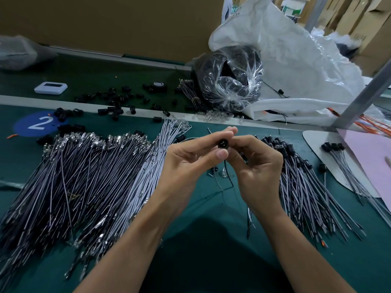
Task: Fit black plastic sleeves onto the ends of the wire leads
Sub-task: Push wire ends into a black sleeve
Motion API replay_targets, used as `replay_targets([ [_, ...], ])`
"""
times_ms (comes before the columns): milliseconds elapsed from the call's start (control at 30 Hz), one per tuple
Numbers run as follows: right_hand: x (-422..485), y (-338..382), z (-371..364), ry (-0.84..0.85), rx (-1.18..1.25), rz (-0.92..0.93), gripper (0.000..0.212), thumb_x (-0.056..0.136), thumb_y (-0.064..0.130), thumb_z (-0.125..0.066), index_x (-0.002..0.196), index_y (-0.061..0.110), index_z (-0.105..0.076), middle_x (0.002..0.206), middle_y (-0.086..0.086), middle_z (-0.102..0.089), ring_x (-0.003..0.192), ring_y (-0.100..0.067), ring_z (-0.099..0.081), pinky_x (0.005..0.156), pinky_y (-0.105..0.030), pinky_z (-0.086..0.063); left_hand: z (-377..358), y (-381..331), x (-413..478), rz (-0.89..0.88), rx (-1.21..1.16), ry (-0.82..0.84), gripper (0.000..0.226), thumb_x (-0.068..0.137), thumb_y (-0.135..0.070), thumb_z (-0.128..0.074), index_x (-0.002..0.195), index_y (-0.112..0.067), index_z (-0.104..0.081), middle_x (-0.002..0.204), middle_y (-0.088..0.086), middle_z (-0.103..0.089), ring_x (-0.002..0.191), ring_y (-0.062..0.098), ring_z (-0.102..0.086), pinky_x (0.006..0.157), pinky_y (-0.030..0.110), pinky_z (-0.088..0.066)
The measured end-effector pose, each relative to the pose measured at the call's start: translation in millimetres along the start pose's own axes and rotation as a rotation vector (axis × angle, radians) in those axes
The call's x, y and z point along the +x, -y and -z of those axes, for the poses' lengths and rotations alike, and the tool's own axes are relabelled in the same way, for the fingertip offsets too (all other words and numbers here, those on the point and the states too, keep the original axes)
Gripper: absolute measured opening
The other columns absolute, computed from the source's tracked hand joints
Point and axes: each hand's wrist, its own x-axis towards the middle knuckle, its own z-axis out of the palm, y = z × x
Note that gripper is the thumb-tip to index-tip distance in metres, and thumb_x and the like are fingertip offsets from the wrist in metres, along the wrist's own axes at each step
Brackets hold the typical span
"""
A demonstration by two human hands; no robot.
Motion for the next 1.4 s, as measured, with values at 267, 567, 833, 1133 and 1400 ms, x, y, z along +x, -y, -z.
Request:
replay_targets([
  [267, -0.5, 0.2, 0.2, -0.027, -0.053, 0.007, 0.036, 0.077, -0.009, -0.066, 0.089, 0.025, -0.068, 0.079, 0.017, -0.070, 0.075, -0.005, -0.066, 0.073, -0.020, -0.051, -0.3, 4.5, -0.1, -0.074, 0.207, -0.120, 0.030, 0.070, -0.007, -0.080, 0.099, -0.015, -0.076, 0.105, 0.006, -0.075, 0.104, 0.024, -0.069, 0.091, 0.030, -0.052],
  [567, -1.2, 2.1, -1.2, 0.000, -0.011, 0.021, 0.030, 0.080, -0.002, -0.068, 0.096, 0.023, -0.072, 0.081, 0.018, -0.071, 0.078, -0.005, -0.066, 0.074, -0.019, -0.050, -2.7, 4.5, -1.2, -0.123, 0.221, -0.163, 0.027, 0.068, -0.008, -0.080, 0.094, -0.014, -0.078, 0.098, 0.004, -0.076, 0.096, 0.022, -0.072, 0.085, 0.027, -0.054],
  [833, -2.1, -0.2, -0.1, 0.014, -0.022, 0.024, 0.024, 0.081, 0.003, -0.070, 0.095, 0.023, -0.072, 0.083, 0.013, -0.072, 0.078, -0.010, -0.068, 0.075, -0.022, -0.050, -3.3, 2.3, -1.3, -0.067, 0.091, -0.110, 0.030, 0.070, -0.001, -0.077, 0.094, -0.020, -0.080, 0.102, 0.002, -0.076, 0.105, 0.017, -0.069, 0.088, 0.021, -0.052],
  [1133, -1.6, -1.0, -1.9, 0.017, -0.016, 0.043, 0.022, 0.082, 0.001, -0.069, 0.092, 0.020, -0.071, 0.084, 0.009, -0.072, 0.080, -0.011, -0.069, 0.076, -0.024, -0.051, -2.1, -0.5, -1.7, 0.009, 0.002, -0.076, 0.026, 0.071, -0.009, -0.071, 0.092, -0.020, -0.080, 0.106, 0.002, -0.075, 0.110, 0.016, -0.067, 0.090, 0.021, -0.051],
  [1400, -3.6, -2.4, -2.9, 0.024, -0.027, 0.054, 0.017, 0.082, 0.003, -0.070, 0.089, 0.018, -0.073, 0.085, 0.009, -0.071, 0.081, -0.009, -0.068, 0.077, -0.023, -0.050, -2.0, -2.0, -1.6, 0.020, -0.049, -0.039, 0.026, 0.064, -0.016, -0.079, 0.089, -0.022, -0.080, 0.101, -0.002, -0.076, 0.112, 0.015, -0.066, 0.091, 0.023, -0.051],
])
